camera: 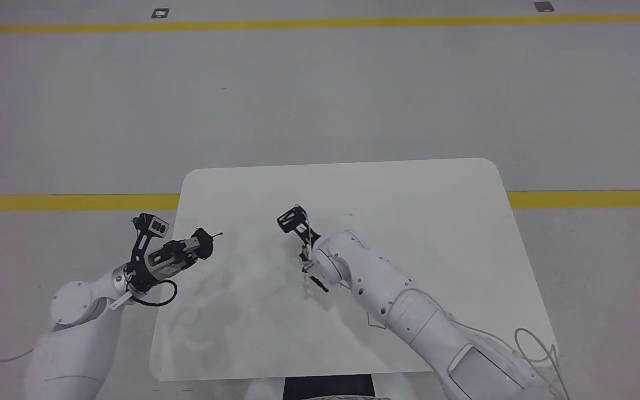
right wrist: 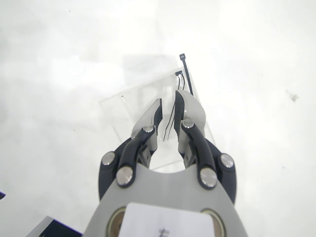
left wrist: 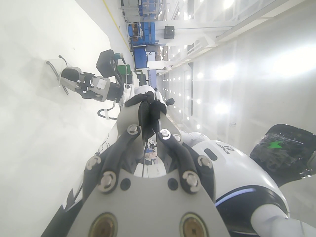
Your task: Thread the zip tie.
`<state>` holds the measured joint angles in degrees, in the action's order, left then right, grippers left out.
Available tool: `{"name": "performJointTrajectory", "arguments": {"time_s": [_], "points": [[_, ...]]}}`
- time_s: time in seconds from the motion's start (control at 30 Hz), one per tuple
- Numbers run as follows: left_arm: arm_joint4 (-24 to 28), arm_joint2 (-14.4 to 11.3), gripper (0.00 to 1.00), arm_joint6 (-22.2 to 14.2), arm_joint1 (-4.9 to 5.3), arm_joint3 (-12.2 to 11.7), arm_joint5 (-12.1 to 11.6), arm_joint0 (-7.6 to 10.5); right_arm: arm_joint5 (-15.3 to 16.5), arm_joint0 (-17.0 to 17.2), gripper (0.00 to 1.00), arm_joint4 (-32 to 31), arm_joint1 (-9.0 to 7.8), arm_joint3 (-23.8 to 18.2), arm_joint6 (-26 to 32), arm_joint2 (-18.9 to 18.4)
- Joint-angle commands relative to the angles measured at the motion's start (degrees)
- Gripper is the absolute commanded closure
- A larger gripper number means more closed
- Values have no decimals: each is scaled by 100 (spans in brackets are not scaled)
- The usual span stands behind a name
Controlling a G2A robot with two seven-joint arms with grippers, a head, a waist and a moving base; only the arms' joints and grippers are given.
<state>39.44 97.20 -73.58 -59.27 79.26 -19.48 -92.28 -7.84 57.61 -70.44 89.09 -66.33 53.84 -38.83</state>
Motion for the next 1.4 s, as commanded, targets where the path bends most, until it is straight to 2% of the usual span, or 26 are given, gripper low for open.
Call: {"name": "performJointTrajectory", "arguments": {"time_s": [0.0, 0.4, 0.53, 0.73, 0.93, 1.13, 1.3, 1.37], "points": [[0, 0, 100, 0, 0, 0, 0, 0, 2, 15, 87, -2, 6, -14, 26, -17], [0, 0, 100, 0, 0, 0, 0, 0, 207, -84, 88, 179, 103, 264, 122, -44], [0, 0, 100, 0, 0, 0, 0, 0, 233, -98, 100, 207, 130, 324, 66, -52], [0, 0, 100, 0, 0, 0, 0, 0, 208, -73, 100, 156, 141, 283, 63, -89], [0, 0, 100, 0, 0, 0, 0, 0, 186, 0, 100, 91, 108, 73, 163, -221], [0, 0, 100, 0, 0, 0, 0, 0, 348, 162, 100, 178, 15, -280, 356, -509], [0, 0, 100, 0, 0, 0, 0, 0, 382, 242, 100, 47, -15, -358, 479, -538], [0, 0, 100, 0, 0, 0, 0, 0, 377, 240, 90, 48, -1, -310, 471, -510]]}}
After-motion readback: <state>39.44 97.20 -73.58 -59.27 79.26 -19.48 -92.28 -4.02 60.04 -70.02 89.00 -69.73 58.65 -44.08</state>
